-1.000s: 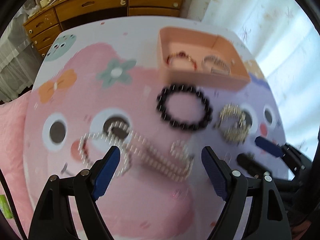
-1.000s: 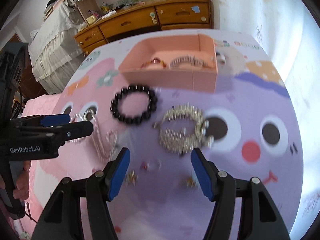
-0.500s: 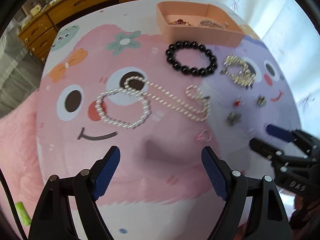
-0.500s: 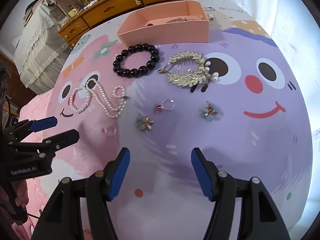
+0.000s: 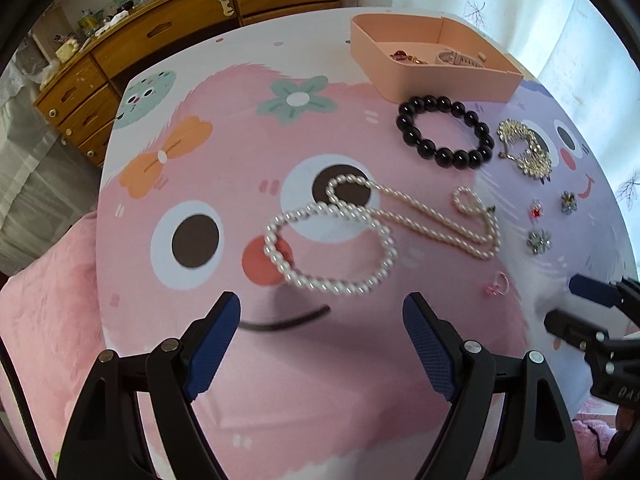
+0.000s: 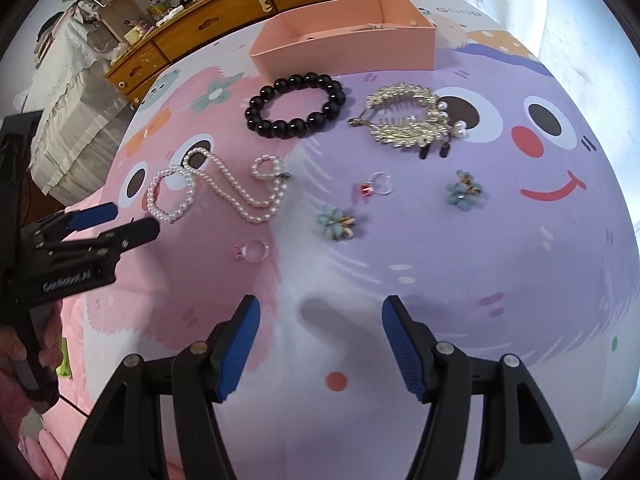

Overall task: Organize jewelry
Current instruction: 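Grasp the small pearl bracelet with the left tool while the right tool grasps the red-stone ring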

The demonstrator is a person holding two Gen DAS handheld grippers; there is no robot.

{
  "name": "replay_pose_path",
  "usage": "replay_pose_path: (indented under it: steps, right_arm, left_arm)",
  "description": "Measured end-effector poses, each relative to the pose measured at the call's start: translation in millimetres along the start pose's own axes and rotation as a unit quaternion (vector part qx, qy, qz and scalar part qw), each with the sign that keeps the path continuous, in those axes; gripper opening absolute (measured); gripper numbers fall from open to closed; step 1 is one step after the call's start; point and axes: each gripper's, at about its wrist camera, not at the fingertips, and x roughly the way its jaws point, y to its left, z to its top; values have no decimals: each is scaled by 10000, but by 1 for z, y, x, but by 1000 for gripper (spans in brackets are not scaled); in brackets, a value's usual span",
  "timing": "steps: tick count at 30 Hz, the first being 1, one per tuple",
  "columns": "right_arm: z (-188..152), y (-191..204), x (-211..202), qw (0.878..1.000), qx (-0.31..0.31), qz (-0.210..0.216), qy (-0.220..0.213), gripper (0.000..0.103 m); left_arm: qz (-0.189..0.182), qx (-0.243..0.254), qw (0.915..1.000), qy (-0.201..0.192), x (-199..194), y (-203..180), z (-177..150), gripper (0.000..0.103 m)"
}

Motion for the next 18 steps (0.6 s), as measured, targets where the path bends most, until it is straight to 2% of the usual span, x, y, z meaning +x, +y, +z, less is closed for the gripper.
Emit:
replay_pose_path:
  steps: [2,6,10,15,18]
  right_arm:
    - [-2,7,3,10000,-14,-37,-23,64]
    - [-3,25,6,9996,-213,-95,-163,64]
    - [-2,45,10,9962,-752,-282,-338,64]
    - [-2,59,12,9922,-1090,-425,-441,59]
    - [0,62,16,9920,-1108,-414,-447,55]
  left_arm:
    - [2,-52,10000,-3,6,5,3,86]
    - [32,-43,10000,-29,17,9,5,86]
    - [102,79,9993,-351,17,8,9,86]
    - [-52,-218,9991,-351,23,20,17,86]
    - [63,-417,9982,-433,26,27,18,85]
